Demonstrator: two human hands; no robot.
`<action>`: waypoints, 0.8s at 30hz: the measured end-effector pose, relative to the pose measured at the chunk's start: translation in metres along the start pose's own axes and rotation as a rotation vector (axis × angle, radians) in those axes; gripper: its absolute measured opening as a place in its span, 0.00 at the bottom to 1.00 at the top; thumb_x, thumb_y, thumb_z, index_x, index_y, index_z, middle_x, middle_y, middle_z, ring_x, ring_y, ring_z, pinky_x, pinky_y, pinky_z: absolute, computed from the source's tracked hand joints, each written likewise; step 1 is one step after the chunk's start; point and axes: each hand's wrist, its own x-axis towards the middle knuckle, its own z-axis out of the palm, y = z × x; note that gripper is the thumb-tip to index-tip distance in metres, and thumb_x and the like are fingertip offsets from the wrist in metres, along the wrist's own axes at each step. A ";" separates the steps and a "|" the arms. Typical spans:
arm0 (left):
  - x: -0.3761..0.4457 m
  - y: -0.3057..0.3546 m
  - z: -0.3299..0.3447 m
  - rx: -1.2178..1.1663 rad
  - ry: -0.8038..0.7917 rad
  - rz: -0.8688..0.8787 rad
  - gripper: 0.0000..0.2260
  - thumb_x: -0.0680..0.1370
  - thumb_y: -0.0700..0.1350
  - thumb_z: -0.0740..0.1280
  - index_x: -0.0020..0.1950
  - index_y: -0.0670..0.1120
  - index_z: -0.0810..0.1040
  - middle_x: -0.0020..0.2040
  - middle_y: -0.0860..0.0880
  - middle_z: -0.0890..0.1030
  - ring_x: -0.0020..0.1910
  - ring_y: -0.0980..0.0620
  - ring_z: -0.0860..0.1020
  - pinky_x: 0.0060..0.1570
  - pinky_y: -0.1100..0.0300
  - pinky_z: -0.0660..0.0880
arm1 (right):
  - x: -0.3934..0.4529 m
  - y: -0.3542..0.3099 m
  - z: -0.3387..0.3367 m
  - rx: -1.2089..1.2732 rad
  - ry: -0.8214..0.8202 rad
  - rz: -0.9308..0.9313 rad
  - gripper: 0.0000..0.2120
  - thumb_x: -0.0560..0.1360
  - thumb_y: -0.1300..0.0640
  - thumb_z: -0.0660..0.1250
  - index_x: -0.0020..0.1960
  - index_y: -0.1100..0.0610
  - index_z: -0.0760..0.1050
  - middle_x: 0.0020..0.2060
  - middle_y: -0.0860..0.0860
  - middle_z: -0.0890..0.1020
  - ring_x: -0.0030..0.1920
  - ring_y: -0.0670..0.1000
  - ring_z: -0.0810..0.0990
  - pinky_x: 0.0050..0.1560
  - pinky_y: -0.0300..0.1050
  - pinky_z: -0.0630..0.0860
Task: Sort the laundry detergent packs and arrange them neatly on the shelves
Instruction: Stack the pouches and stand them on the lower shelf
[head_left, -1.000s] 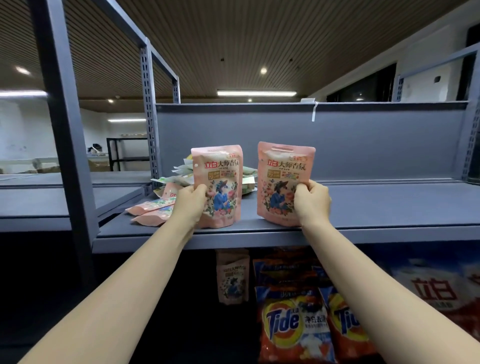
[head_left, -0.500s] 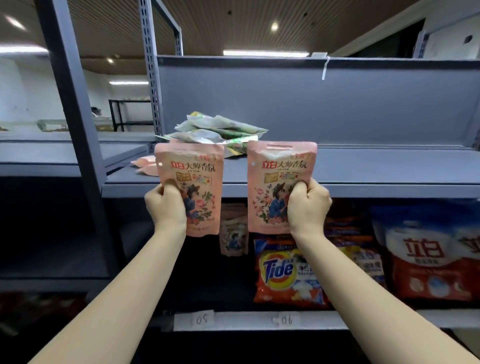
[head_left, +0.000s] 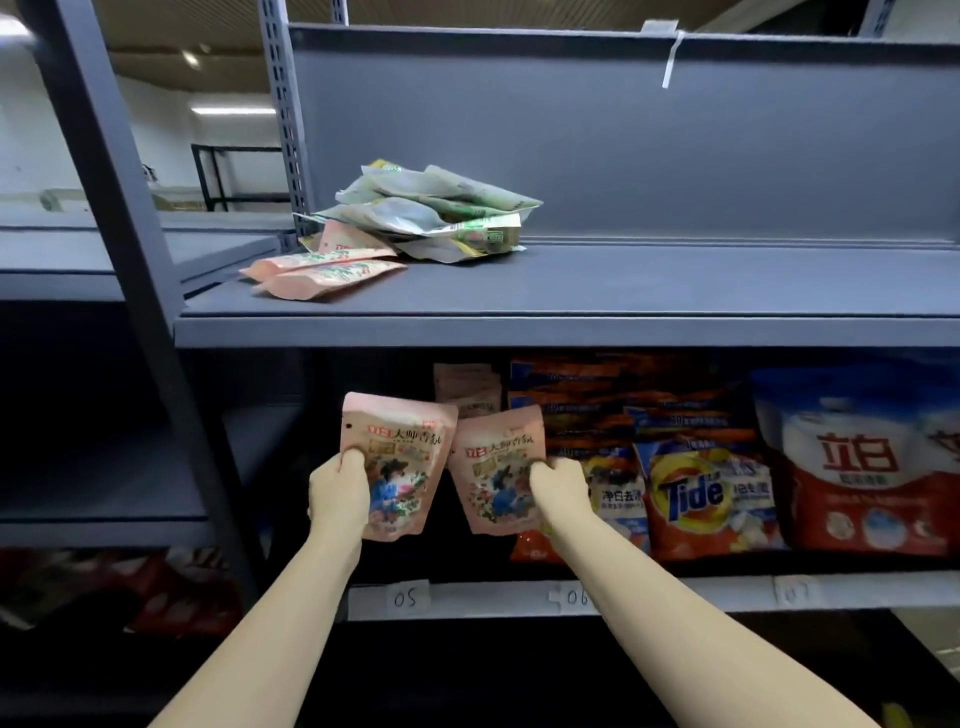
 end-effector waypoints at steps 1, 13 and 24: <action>0.003 -0.004 0.001 -0.008 -0.008 -0.024 0.11 0.77 0.42 0.56 0.40 0.43 0.76 0.41 0.45 0.81 0.43 0.44 0.79 0.41 0.53 0.77 | 0.005 0.004 0.007 0.040 -0.030 0.083 0.12 0.80 0.62 0.55 0.60 0.63 0.71 0.49 0.58 0.77 0.44 0.54 0.74 0.39 0.42 0.67; 0.061 -0.061 0.023 0.074 -0.109 -0.187 0.12 0.81 0.39 0.56 0.59 0.39 0.78 0.55 0.40 0.79 0.42 0.47 0.76 0.31 0.61 0.69 | 0.077 0.025 0.091 0.211 0.027 0.107 0.14 0.79 0.62 0.56 0.62 0.60 0.75 0.57 0.59 0.79 0.53 0.58 0.79 0.34 0.39 0.74; 0.103 -0.098 0.053 -0.069 -0.259 -0.230 0.14 0.82 0.39 0.56 0.66 0.39 0.73 0.62 0.38 0.77 0.59 0.40 0.76 0.57 0.47 0.74 | 0.155 0.029 0.126 0.255 0.059 0.050 0.13 0.81 0.61 0.53 0.60 0.59 0.73 0.56 0.61 0.79 0.53 0.59 0.79 0.52 0.48 0.77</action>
